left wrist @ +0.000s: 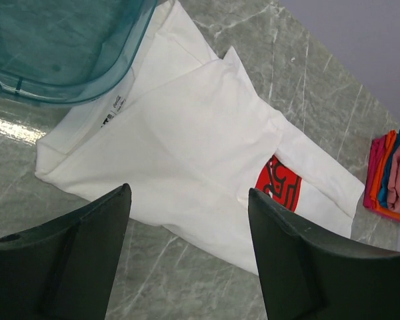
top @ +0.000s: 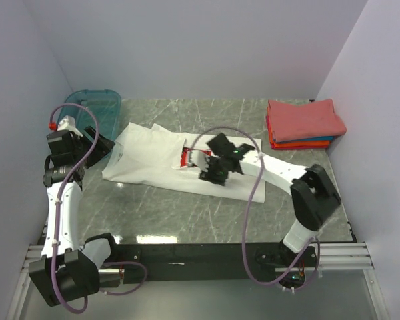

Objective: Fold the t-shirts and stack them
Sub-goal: Fold the tshirt

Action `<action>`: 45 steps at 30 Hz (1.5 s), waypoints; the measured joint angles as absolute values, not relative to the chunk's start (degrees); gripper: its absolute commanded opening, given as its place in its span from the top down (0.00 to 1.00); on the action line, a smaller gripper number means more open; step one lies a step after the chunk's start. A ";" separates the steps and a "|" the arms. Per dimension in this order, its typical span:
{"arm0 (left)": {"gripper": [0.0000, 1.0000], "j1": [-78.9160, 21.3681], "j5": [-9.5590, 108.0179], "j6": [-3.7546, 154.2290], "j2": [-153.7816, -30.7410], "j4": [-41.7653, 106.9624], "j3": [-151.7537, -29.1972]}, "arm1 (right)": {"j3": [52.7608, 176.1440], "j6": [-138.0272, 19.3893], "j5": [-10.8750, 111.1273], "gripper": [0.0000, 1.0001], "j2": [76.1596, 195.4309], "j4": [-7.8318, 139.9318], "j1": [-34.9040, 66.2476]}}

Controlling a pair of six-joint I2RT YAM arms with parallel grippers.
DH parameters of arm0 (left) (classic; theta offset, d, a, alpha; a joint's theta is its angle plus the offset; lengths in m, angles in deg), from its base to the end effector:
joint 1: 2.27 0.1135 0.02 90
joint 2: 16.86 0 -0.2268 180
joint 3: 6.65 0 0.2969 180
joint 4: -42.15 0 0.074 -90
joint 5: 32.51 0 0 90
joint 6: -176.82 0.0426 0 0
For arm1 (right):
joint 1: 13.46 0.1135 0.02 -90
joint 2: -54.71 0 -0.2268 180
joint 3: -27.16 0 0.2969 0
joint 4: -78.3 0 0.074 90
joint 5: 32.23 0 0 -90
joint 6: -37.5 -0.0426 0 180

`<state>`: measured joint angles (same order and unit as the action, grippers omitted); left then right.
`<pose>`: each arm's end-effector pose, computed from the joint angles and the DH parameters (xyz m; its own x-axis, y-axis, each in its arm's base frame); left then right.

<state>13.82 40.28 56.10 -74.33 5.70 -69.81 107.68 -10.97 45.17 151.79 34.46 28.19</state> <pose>0.2841 0.0688 0.2755 -0.4120 -0.6267 -0.6614 -0.2686 0.7772 -0.5691 0.2850 0.2659 0.1535 -0.0030 -0.8686 -0.4955 -0.9766 0.1092 -0.1855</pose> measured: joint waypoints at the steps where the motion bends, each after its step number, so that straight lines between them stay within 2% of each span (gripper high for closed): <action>1: 0.24 13.82 40.10 56.18 -74.15 5.79 -69.75 | 103.88 -10.31 45.78 0.45 149.48 35.07 26.18; 6: 0.24 13.82 39.64 56.38 -71.68 7.14 -66.47 | 89.03 -7.58 47.66 0.45 143.33 34.81 21.35; 13: 0.24 13.82 39.36 56.40 -69.93 7.40 -61.70 | 84.14 -8.58 47.68 0.49 140.60 36.89 21.53; 16: 0.24 13.82 39.34 56.40 -69.17 7.60 -61.70 | 83.75 -9.28 48.29 0.60 140.82 39.31 21.55; 17: 0.24 13.82 39.32 56.40 -68.91 7.64 -61.70 | 83.72 -9.41 48.40 0.70 140.97 39.88 21.55; 19: 0.24 13.82 39.32 56.40 -68.65 7.95 -61.70 | 83.70 -9.46 48.71 0.79 141.34 41.00 21.57; 20: 0.24 13.82 39.29 56.42 -68.62 8.08 -61.70 | 83.59 -9.54 48.79 0.89 141.37 41.46 21.61; 22: 0.24 13.82 39.29 56.42 -68.62 8.23 -61.70 | 83.35 -9.06 48.97 0.97 141.32 41.83 21.77; 24: 0.24 13.82 39.21 56.42 -68.62 8.39 -61.70 | 82.94 -8.19 48.90 1.00 140.73 41.87 22.16; 27: 0.24 13.82 38.88 56.42 -68.62 8.47 -61.70 | 80.79 -5.83 47.55 1.00 137.85 39.55 23.84; 30: 0.24 13.82 38.22 56.40 -68.65 8.67 -61.70 | 77.56 -3.49 45.71 0.99 132.82 34.16 30.09; 34: 0.24 13.82 37.28 56.42 -68.82 8.80 -61.68 | 76.40 -2.59 42.59 0.58 129.78 28.10 37.00; 37: 0.24 13.82 36.72 56.42 -68.84 8.78 -61.68 | 78.94 -2.29 40.86 0.50 129.89 25.24 34.68; 41: 0.24 13.82 36.26 56.80 -68.84 8.74 -61.68 | 90.28 -3.99 37.28 0.47 132.78 24.60 25.96; 45: 0.24 13.82 35.84 57.19 -68.84 8.71 -61.66 | 108.84 -12.41 32.99 0.47 145.10 28.76 18.07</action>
<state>13.82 35.84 57.19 -68.84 8.71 -61.66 108.84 -12.41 32.99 145.10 28.76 18.07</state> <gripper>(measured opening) 0.762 0.530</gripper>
